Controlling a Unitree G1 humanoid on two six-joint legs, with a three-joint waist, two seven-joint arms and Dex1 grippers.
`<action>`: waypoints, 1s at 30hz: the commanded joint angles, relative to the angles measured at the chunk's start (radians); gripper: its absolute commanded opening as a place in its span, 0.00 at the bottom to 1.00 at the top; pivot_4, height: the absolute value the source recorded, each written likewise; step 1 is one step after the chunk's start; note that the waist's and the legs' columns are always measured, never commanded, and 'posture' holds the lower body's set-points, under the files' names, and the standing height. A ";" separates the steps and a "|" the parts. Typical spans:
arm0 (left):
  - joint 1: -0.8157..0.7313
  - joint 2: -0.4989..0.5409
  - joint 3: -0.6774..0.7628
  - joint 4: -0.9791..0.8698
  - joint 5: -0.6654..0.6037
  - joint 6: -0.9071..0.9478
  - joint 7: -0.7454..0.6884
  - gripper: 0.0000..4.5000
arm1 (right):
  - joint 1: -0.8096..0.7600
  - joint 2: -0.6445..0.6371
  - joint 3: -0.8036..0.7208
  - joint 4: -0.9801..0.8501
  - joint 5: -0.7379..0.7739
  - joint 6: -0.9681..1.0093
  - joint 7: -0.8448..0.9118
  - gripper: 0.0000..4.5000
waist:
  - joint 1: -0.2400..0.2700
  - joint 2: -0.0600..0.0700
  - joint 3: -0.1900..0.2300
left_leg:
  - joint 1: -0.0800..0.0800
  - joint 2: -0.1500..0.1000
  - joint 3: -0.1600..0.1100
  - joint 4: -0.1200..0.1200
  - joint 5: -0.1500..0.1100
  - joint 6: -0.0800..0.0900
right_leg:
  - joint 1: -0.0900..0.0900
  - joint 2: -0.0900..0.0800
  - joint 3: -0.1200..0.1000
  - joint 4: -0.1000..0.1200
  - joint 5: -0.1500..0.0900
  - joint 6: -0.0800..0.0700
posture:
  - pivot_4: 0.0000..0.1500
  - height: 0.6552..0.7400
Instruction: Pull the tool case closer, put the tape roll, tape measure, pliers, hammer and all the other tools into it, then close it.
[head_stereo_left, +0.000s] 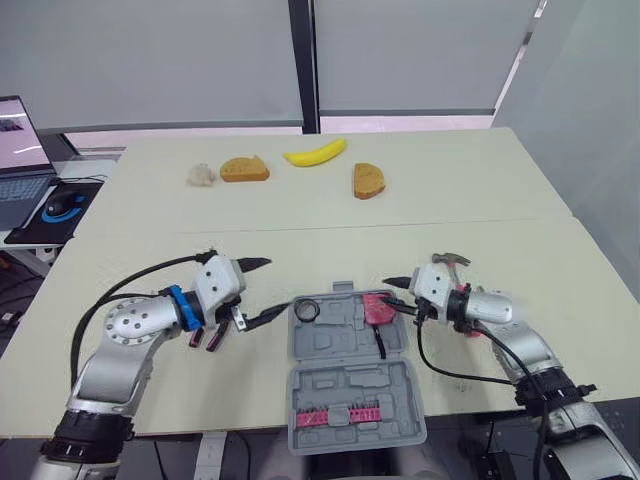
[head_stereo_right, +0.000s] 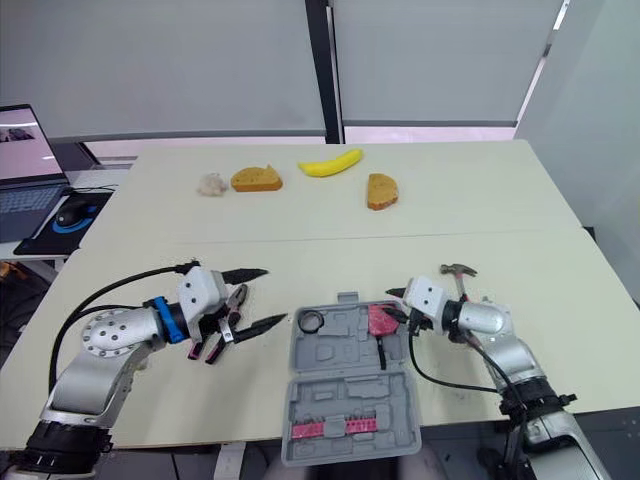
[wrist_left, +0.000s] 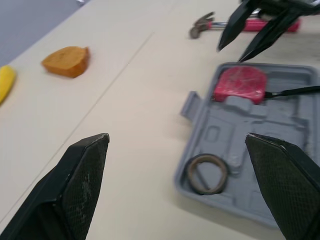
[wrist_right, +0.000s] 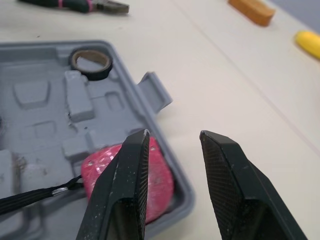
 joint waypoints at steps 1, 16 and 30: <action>0.058 0.006 0.149 0.008 -0.035 0.008 0.071 1.00 | 0.051 -0.061 -0.099 -0.163 0.061 0.107 -0.023 0.38 | 0.000 0.000 0.000 | -0.001 0.000 0.000 0.000 0.000 0.000 | 0.000 0.000 0.000 0.000 0.000 0.000 | 1.00 1.00; 0.370 0.198 0.461 0.363 -0.100 -0.009 -0.139 1.00 | 0.469 -0.413 -0.548 -0.385 0.206 0.409 0.083 0.68 | 0.012 0.000 0.000 | -0.001 0.000 0.000 0.000 0.000 0.000 | 0.000 -0.002 -0.001 -0.002 0.000 0.000 | 1.00 1.00; 0.403 0.264 0.486 0.481 -0.090 -0.028 -0.221 1.00 | 0.503 -0.569 -0.573 -0.355 0.225 0.478 0.198 1.00 | 0.011 -0.001 0.000 | -0.002 0.001 0.001 -0.001 0.000 0.000 | -0.001 -0.003 -0.002 -0.002 -0.001 -0.002 | 1.00 1.00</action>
